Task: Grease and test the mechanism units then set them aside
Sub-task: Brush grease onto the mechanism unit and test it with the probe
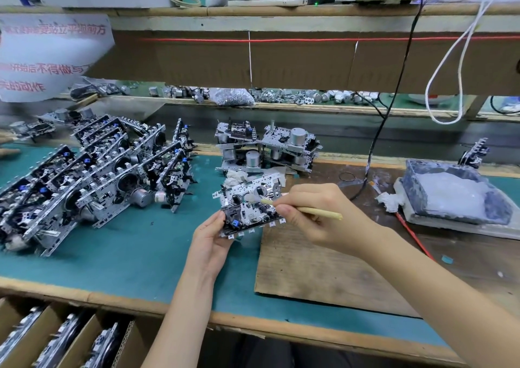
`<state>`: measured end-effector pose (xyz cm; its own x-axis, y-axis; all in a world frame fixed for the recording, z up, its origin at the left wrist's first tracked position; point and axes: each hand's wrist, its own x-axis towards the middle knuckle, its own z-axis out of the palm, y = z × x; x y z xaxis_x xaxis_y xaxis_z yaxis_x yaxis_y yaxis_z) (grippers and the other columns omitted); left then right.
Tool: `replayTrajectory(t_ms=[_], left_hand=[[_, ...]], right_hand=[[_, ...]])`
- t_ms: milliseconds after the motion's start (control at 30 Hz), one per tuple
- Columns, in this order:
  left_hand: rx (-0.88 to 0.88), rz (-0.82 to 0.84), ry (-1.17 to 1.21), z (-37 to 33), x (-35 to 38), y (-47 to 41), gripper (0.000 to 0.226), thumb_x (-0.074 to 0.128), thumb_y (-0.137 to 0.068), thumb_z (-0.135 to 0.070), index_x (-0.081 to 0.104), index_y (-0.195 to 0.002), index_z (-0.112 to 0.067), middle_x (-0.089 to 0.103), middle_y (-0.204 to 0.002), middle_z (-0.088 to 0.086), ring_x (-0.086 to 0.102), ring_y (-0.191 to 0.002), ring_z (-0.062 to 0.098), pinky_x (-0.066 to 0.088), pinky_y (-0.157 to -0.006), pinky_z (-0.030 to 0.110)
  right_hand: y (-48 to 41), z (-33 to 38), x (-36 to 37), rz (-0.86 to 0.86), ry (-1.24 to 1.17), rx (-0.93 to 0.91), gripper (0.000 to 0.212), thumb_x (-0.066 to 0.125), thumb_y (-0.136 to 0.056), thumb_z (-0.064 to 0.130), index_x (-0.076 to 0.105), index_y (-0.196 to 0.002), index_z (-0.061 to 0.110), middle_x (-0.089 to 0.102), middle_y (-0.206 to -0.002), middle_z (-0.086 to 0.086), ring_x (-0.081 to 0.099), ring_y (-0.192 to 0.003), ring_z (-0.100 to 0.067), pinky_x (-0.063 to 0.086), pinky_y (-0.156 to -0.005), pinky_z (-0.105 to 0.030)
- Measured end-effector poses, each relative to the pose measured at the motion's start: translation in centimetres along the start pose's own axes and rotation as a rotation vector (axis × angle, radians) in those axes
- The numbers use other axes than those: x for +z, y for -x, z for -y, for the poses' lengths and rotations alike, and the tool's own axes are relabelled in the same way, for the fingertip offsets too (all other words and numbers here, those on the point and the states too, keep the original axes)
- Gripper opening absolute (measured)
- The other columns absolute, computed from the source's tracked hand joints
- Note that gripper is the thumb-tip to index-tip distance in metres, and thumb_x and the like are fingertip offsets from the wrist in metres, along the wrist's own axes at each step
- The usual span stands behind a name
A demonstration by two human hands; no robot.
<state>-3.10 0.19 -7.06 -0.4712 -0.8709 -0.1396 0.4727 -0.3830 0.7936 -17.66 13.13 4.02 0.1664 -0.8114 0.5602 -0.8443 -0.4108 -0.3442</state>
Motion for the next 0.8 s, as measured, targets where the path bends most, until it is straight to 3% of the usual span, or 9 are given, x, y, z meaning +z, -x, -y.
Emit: replayTrajectory(t_ms=[233, 433, 800], left_hand=[[0.001, -0.005, -0.004, -0.06, -0.06, -0.02, 0.025, 0.038, -0.096, -0.001, 0.062, -0.099, 0.000, 0.072, -0.083, 0.004, 0.067, -0.074, 0.014, 0.054, -0.064, 0.022], [0.008, 0.020, -0.025, -0.15, 0.19, 0.20, 0.027, 0.036, -0.097, -0.003, 0.061, -0.104, 0.000, 0.072, -0.089, 0.005, 0.064, -0.084, 0.017, 0.052, -0.071, 0.024], [0.003, 0.004, -0.027, -0.22, 0.22, 0.34, 0.026, 0.036, -0.096, -0.001, 0.060, -0.105, 0.002, 0.068, -0.093, 0.009, 0.063, -0.083, 0.017, 0.050, -0.073, 0.026]], right_hand=[[-0.02, -0.08, -0.10, -0.007, 0.003, -0.011, 0.016, 0.055, -0.086, 0.009, 0.068, -0.091, -0.001, 0.061, -0.074, 0.000, 0.051, -0.067, -0.006, 0.043, -0.061, -0.020], [-0.09, 0.06, -0.05, 0.036, 0.034, -0.012, 0.014, 0.055, -0.085, 0.007, 0.066, -0.090, -0.001, 0.059, -0.076, -0.001, 0.049, -0.068, -0.008, 0.039, -0.064, -0.017], [-0.13, 0.25, -0.41, 0.056, 0.072, -0.021, 0.015, 0.055, -0.083, 0.005, 0.064, -0.094, -0.002, 0.062, -0.081, -0.007, 0.056, -0.070, -0.018, 0.044, -0.064, -0.027]])
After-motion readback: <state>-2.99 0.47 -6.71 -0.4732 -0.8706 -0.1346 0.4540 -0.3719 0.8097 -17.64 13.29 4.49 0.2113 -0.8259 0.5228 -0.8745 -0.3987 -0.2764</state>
